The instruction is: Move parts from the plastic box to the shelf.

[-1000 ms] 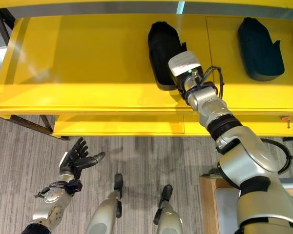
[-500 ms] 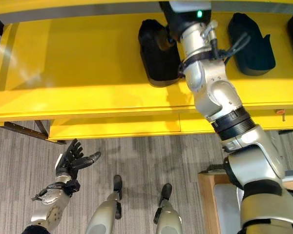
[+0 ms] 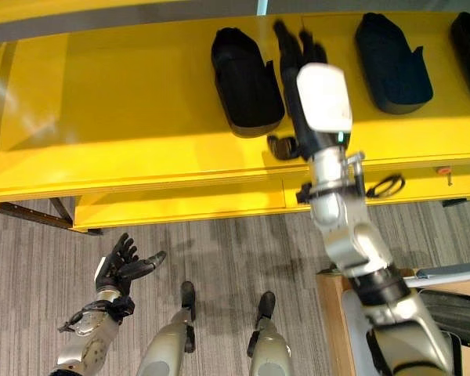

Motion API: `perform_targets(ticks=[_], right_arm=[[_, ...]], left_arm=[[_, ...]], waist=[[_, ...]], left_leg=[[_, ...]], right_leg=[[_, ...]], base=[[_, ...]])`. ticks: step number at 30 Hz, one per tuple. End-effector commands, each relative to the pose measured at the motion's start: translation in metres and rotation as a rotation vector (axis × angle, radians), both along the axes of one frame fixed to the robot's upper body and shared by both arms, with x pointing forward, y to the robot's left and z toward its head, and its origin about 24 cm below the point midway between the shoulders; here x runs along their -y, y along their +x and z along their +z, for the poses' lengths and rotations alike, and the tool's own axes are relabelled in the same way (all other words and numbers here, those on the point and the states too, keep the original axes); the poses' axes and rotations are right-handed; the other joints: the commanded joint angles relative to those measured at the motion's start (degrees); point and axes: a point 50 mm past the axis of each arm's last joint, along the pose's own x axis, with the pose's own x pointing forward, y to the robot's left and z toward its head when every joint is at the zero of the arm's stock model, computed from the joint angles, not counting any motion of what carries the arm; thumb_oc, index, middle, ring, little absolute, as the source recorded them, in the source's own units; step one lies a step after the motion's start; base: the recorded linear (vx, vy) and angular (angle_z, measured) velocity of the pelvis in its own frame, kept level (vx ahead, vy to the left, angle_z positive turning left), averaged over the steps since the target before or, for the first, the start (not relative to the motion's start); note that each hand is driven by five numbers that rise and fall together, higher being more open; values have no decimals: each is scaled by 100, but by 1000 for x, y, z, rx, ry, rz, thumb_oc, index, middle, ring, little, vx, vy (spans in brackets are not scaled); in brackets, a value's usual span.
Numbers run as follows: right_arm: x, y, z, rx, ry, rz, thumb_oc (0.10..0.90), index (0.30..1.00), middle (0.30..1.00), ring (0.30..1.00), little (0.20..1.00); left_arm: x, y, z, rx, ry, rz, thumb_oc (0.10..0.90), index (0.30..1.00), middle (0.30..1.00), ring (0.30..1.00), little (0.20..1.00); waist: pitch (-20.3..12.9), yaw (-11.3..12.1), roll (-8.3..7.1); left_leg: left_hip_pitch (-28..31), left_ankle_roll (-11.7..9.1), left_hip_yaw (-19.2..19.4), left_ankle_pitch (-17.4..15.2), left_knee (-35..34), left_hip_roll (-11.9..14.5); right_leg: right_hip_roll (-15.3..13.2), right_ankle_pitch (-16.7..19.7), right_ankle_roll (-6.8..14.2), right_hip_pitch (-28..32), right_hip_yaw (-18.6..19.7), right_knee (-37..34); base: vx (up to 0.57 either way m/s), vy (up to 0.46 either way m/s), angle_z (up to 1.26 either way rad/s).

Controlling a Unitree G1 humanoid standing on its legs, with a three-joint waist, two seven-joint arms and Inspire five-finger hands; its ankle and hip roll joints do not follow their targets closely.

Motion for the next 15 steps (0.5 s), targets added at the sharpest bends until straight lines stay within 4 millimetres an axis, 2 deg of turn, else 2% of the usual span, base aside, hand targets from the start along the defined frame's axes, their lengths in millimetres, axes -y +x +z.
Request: perform_targets(ticks=[1, 5, 7, 12, 13, 15], right_arm=[[-9, -16, 51, 261, 24, 103, 900, 1000, 1000, 1000, 1000], [-7, -22, 36, 224, 36, 115, 900, 1000, 1000, 1000, 1000], [-4, -22, 29, 205, -14, 98, 900, 1000, 1000, 1000, 1000], [1, -19, 26, 205, -187, 38, 900, 1000, 1000, 1000, 1000], [4, -17, 25, 191, -267, 12, 900, 1000, 1000, 1000, 1000], [5, -17, 24, 192, -293, 4, 900, 1000, 1000, 1000, 1000]], left_arm=[[-8, 6, 24, 129, 66, 5, 900, 1000, 1000, 1000, 1000], [-6, 4, 22, 124, 64, 3, 900, 1000, 1000, 1000, 1000], [-5, 3, 23, 132, 71, -5, 900, 1000, 1000, 1000, 1000], [-6, 6, 26, 149, 86, -11, 900, 1000, 1000, 1000, 1000], [-7, 7, 27, 153, 91, -13, 900, 1000, 1000, 1000, 1000], [-7, 7, 27, 154, 94, -14, 900, 1000, 1000, 1000, 1000]], waist=[[-538, 29, -233], [-540, -9, -229], [-532, -17, -220], [-488, -11, -193], [-474, 0, -188], [-465, 3, -178]], left_leg=[[459, -43, -108, -511, 112, 323], [470, -48, -83, -495, 74, 332], [487, -57, -71, -481, 51, 342], [485, -79, -64, -462, 44, 361], [483, -87, -65, -455, 43, 366], [481, -93, -66, -449, 36, 368]], right_leg=[[-681, -527, 395, -446, 204, 1291], [-667, -520, 405, -463, 227, 1263], [-656, -518, 411, -482, 233, 1261], [-638, -519, 421, -521, 244, 1288], [-642, -524, 422, -521, 237, 1297], [-645, -528, 421, -521, 225, 1301]], base=[[-4, -10, -4], [0, 0, 0], [1, -15, -5], [-6, -13, -6], [0, 0, 0], [0, 0, 0]])
